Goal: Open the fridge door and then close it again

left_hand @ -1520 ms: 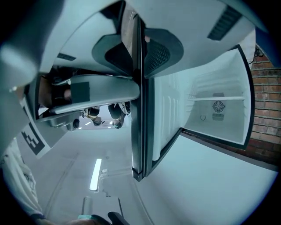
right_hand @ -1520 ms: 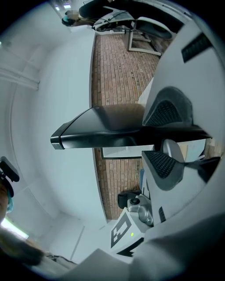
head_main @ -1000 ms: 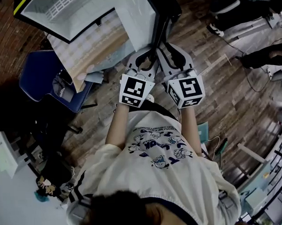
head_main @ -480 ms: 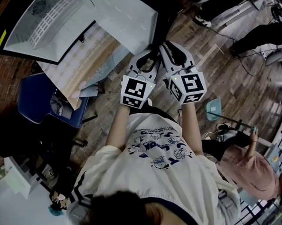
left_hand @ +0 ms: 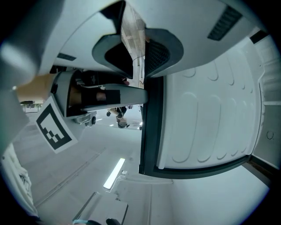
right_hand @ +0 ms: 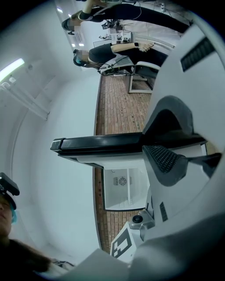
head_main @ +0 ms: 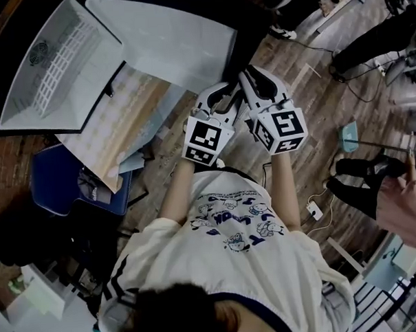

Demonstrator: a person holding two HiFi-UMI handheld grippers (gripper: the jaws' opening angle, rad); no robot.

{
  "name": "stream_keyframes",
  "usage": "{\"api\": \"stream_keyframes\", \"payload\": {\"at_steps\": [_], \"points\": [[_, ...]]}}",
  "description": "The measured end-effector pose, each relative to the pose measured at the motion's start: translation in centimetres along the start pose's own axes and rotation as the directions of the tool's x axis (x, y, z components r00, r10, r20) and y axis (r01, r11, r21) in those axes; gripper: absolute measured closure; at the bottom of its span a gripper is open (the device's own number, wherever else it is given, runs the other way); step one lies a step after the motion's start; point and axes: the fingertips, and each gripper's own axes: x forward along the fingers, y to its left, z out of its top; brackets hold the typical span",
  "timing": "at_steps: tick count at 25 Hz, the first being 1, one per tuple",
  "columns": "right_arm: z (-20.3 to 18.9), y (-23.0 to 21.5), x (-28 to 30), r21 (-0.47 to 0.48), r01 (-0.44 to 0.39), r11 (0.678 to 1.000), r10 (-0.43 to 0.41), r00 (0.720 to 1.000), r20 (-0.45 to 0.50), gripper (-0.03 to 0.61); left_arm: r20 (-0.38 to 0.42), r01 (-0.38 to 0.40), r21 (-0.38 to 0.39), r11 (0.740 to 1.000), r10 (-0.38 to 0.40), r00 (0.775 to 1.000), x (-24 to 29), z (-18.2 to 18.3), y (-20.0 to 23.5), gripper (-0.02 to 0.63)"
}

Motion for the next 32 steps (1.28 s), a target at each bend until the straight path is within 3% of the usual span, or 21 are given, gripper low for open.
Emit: {"api": "stream_keyframes", "payload": {"at_steps": [17, 32], "points": [[1.2, -6.6, 4.2, 0.050, 0.017, 0.999, -0.018, 1.000, 0.013, 0.506, -0.006, 0.084, 0.026, 0.996, -0.084, 0.996, 6.3, 1.8, 2.9, 0.523], [0.9, -5.3, 2.5, 0.041, 0.000, 0.999, -0.001, 1.000, 0.018, 0.508, -0.025, 0.032, 0.022, 0.999, -0.031, 0.999, 4.1, 0.8, 2.3, 0.523]]}}
